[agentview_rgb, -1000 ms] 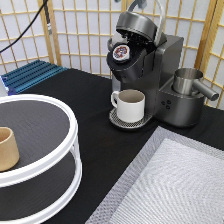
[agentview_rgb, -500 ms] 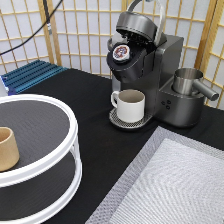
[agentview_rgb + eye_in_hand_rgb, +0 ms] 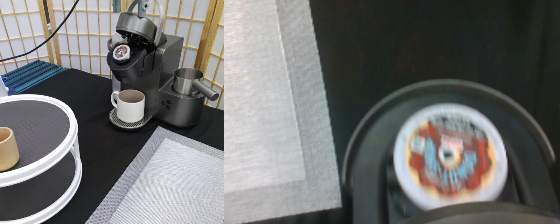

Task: Make coffee

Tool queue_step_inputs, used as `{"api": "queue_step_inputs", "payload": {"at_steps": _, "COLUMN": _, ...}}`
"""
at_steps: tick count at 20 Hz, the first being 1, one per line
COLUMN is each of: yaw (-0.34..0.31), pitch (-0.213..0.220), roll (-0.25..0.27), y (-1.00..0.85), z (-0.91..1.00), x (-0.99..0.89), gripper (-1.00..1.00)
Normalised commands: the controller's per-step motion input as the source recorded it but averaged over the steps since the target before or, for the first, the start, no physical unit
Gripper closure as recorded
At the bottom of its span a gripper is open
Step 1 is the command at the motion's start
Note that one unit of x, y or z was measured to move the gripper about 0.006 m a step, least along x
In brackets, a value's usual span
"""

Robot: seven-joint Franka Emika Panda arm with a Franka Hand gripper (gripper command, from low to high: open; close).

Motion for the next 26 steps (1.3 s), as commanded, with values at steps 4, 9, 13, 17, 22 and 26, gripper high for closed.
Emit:
{"api": "queue_step_inputs", "payload": {"at_steps": 4, "yaw": 0.104, "pitch": 0.113, "roll": -0.115, "y": -0.04, "z": -0.16, "x": 0.22, "gripper": -1.0}}
{"api": "queue_step_inputs", "payload": {"at_steps": 9, "yaw": 0.072, "pitch": 0.092, "roll": -0.036, "y": -0.25, "z": -0.05, "x": 0.12, "gripper": -1.0}}
{"api": "queue_step_inputs", "payload": {"at_steps": 13, "yaw": 0.057, "pitch": 0.071, "roll": 0.0, "y": -0.46, "z": -0.15, "x": 0.18, "gripper": -1.0}}
{"api": "queue_step_inputs", "payload": {"at_steps": 17, "yaw": 0.039, "pitch": 0.054, "roll": 0.0, "y": -0.42, "z": -0.24, "x": 0.05, "gripper": -1.0}}
{"api": "queue_step_inputs", "payload": {"at_steps": 22, "yaw": 0.026, "pitch": 0.061, "roll": 0.0, "y": -0.21, "z": -0.02, "x": -0.08, "gripper": -1.0}}
{"api": "queue_step_inputs", "payload": {"at_steps": 26, "yaw": 0.003, "pitch": 0.048, "roll": 0.015, "y": -0.42, "z": 0.95, "x": -0.1, "gripper": -1.0}}
